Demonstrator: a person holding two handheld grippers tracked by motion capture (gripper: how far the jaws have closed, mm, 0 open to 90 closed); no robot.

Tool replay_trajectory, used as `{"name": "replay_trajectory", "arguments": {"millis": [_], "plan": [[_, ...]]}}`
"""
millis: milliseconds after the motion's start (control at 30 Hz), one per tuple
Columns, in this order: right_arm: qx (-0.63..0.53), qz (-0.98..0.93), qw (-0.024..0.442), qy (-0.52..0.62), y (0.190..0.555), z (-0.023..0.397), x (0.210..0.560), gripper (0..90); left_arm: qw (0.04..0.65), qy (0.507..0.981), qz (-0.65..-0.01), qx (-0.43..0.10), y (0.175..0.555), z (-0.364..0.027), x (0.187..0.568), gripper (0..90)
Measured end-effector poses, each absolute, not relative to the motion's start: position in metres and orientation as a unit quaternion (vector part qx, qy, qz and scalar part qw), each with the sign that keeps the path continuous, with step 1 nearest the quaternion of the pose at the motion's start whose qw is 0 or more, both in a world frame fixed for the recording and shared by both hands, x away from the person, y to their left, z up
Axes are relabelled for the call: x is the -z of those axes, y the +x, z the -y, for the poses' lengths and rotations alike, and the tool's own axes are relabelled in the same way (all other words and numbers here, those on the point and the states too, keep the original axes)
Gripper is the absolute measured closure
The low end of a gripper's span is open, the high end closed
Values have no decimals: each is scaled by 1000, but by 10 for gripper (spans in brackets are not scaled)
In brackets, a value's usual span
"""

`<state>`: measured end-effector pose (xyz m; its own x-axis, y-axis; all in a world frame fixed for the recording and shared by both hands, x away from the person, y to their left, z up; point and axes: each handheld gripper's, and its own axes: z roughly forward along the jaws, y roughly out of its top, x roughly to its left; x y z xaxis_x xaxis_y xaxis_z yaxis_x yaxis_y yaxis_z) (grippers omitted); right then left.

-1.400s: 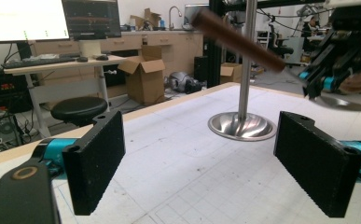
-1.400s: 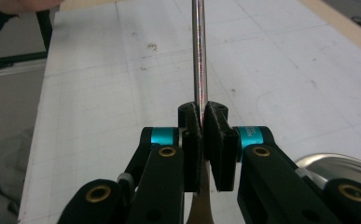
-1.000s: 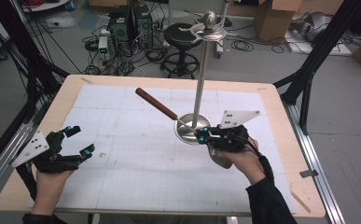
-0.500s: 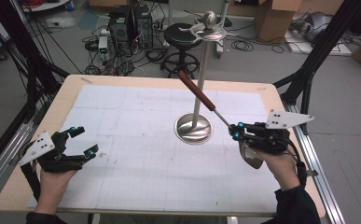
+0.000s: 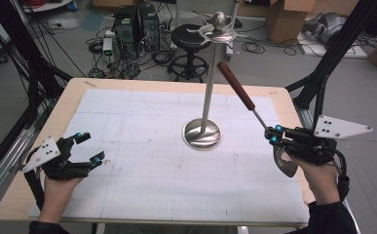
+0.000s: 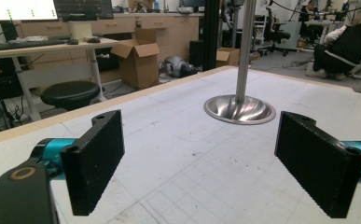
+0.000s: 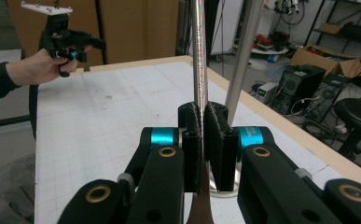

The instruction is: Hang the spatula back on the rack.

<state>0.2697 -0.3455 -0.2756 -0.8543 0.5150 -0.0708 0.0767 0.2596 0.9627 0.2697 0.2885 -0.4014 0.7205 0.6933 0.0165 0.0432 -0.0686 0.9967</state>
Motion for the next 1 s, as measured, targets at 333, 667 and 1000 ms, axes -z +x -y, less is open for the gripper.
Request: {"name": "replay_trajectory", "arguments": {"millis": [333,667,1000], "plan": [[-577,-762,208,209,268,361,259,853,627,684,-269,-257,270,-287,402,163],[-573,-755,223,227,274,359,249,853,625,686,-268,-258,271,-287,402,163],[-566,-758,231,227,280,347,243,853,623,688,-268,-258,270,-287,402,163]]}}
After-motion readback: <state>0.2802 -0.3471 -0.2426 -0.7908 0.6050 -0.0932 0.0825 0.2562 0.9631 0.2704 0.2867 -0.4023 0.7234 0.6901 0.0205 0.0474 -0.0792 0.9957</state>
